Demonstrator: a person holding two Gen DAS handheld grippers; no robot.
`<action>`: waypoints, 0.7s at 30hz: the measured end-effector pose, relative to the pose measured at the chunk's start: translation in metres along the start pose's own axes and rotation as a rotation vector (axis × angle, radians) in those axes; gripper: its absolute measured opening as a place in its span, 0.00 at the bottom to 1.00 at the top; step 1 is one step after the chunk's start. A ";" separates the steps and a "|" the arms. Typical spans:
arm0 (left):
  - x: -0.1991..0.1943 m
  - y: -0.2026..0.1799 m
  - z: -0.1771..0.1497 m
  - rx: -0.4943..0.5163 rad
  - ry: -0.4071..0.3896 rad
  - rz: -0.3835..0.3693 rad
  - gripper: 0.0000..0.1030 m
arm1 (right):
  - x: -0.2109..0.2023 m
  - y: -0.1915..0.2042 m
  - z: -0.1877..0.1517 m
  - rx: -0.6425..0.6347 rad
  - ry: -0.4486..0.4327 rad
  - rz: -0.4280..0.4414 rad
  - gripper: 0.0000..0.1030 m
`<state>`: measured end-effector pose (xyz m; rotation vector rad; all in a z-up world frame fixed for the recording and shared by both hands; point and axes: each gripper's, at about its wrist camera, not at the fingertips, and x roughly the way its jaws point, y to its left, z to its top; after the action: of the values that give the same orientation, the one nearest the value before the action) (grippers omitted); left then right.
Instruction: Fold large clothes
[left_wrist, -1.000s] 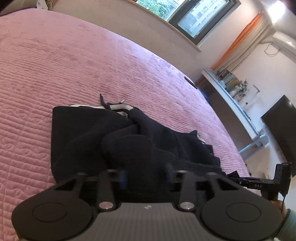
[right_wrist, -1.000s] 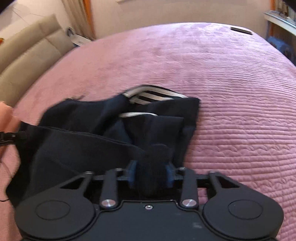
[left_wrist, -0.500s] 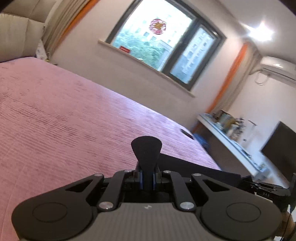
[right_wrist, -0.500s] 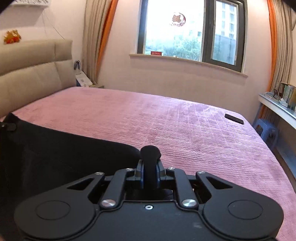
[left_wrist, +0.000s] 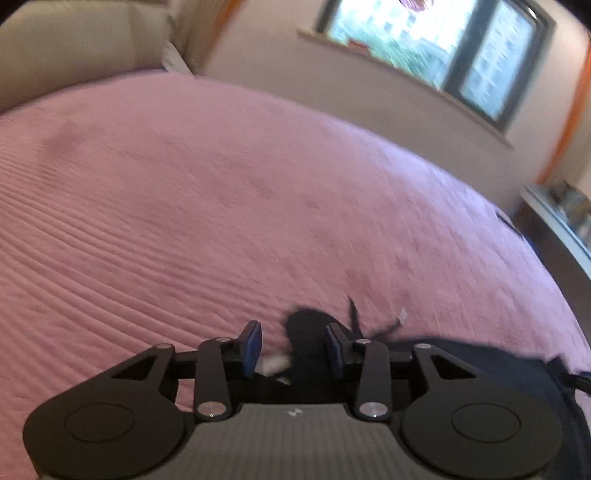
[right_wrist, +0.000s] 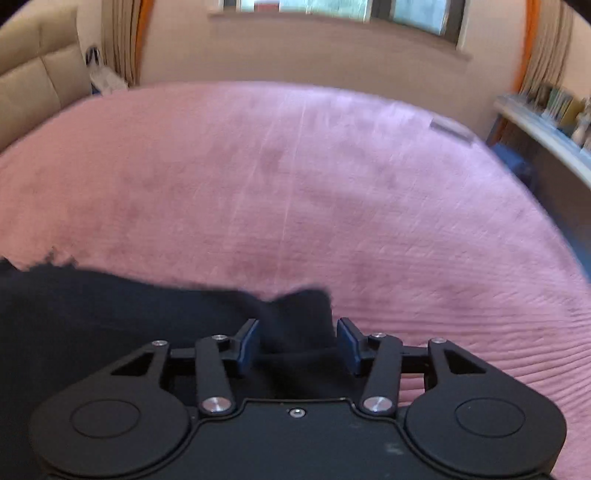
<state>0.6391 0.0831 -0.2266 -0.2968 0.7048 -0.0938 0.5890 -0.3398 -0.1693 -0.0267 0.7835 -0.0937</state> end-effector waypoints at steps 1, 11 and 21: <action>-0.014 0.002 0.003 -0.006 -0.027 0.017 0.39 | -0.021 0.002 0.001 -0.005 -0.031 -0.001 0.56; -0.047 -0.039 -0.038 0.035 0.032 -0.195 0.40 | -0.022 0.123 -0.057 -0.070 0.034 0.096 0.02; -0.052 0.054 -0.042 -0.201 0.044 -0.043 0.47 | -0.054 0.053 -0.084 0.014 0.037 -0.084 0.00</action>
<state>0.5715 0.1337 -0.2409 -0.5035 0.7526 -0.0706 0.4961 -0.2812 -0.1938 -0.0446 0.8185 -0.1798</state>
